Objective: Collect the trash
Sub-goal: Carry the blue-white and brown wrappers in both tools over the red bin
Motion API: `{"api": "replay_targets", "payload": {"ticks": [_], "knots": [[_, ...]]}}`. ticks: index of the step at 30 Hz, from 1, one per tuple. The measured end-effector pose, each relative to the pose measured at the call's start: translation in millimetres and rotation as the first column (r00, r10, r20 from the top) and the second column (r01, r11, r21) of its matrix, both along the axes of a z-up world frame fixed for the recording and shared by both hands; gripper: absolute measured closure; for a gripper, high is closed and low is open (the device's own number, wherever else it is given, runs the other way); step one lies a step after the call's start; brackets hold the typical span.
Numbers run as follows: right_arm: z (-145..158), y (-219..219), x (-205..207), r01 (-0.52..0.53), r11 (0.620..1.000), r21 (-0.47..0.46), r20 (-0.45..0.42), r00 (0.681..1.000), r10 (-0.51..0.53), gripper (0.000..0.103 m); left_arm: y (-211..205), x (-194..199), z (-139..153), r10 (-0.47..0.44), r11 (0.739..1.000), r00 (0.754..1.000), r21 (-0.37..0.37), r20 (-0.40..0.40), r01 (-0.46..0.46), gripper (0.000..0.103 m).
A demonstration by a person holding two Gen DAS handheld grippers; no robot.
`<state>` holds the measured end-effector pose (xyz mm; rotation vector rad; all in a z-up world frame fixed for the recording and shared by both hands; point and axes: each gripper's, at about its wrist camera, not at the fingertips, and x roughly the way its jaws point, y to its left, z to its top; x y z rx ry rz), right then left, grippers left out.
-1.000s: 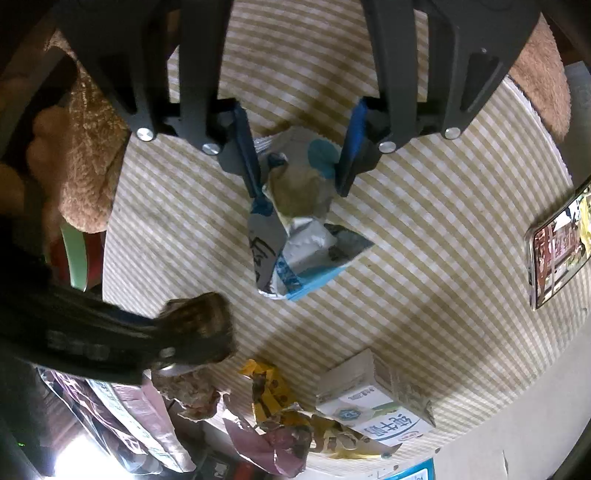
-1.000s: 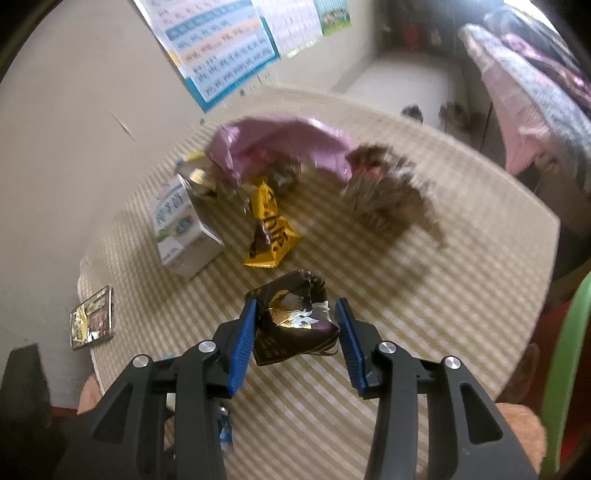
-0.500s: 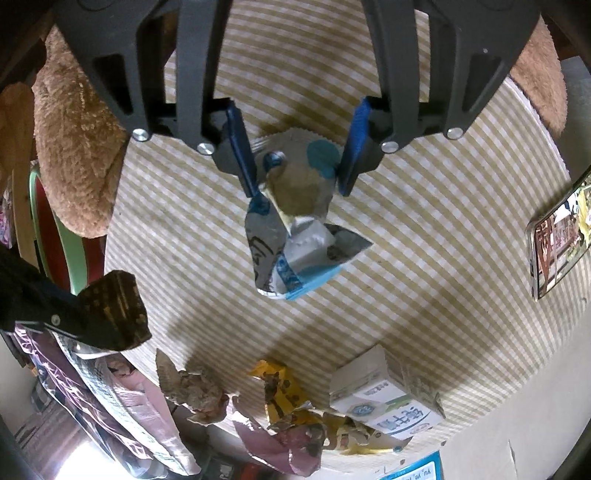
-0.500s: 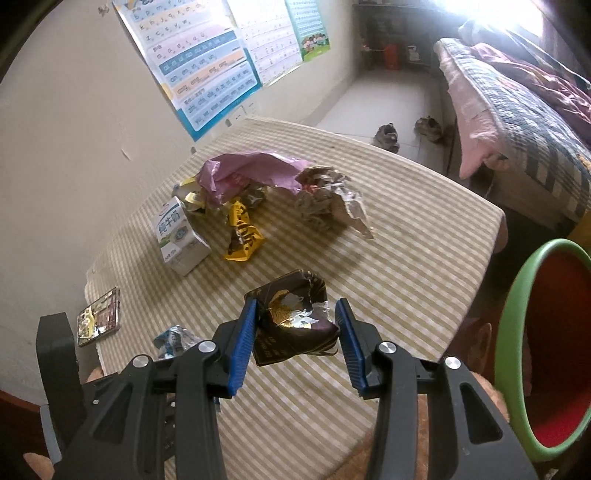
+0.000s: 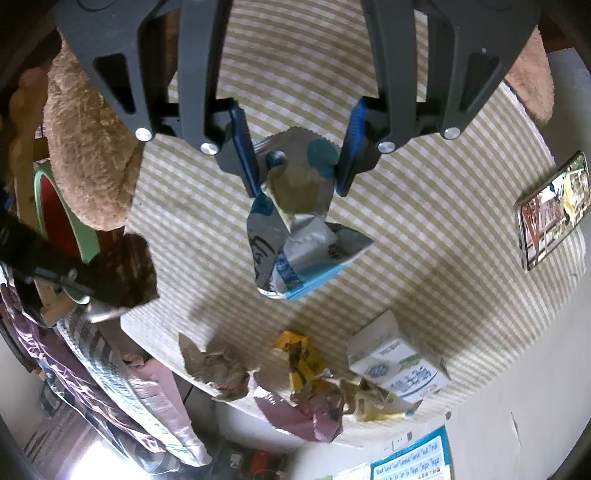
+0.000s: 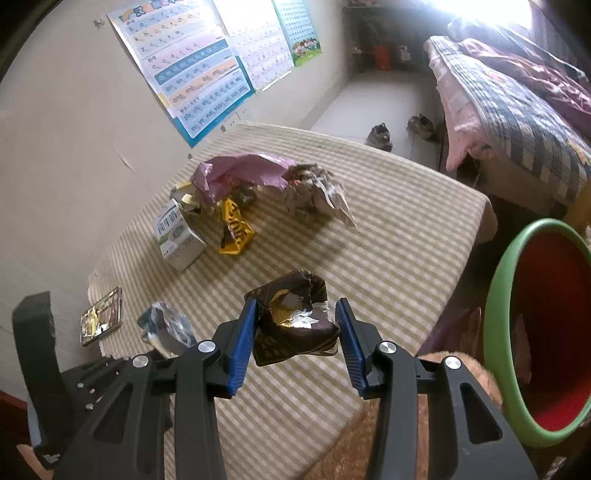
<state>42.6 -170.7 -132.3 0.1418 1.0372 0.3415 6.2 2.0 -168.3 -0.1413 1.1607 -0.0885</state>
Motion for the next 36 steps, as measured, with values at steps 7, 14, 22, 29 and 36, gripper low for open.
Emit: {"api": "replay_targets", "payload": {"ticks": [7, 14, 22, 29, 36], "knots": [[-6, -8, -9, 0.015, 1.000, -0.003, -0.018, 1.000, -0.015, 0.061, -4, 0, 2, -0.007, 1.000, 1.000, -0.008, 0.004, 0.007, 0.062], [-6, -14, -12, 0.029, 1.000, -0.006, -0.016, 0.999, -0.029, 0.061, -15, 0, 11, -0.031, 0.999, 0.999, -0.020, 0.025, 0.032, 0.062], [-12, -23, -16, 0.047, 0.999, -0.005, -0.035, 0.998, -0.047, 0.061, -23, 2, 13, -0.048, 0.998, 0.999, -0.029, 0.024, 0.049, 0.062], [-11, -32, -17, 0.075, 0.997, 0.002, -0.032, 0.997, -0.075, 0.061, -36, 5, 17, -0.079, 0.996, 0.996, -0.033, 0.030, 0.080, 0.062], [-15, -42, -18, 0.098, 0.995, 0.014, -0.050, 0.994, -0.097, 0.061, -45, 5, 17, -0.094, 0.995, 0.995, -0.032, 0.025, 0.094, 0.062]]}}
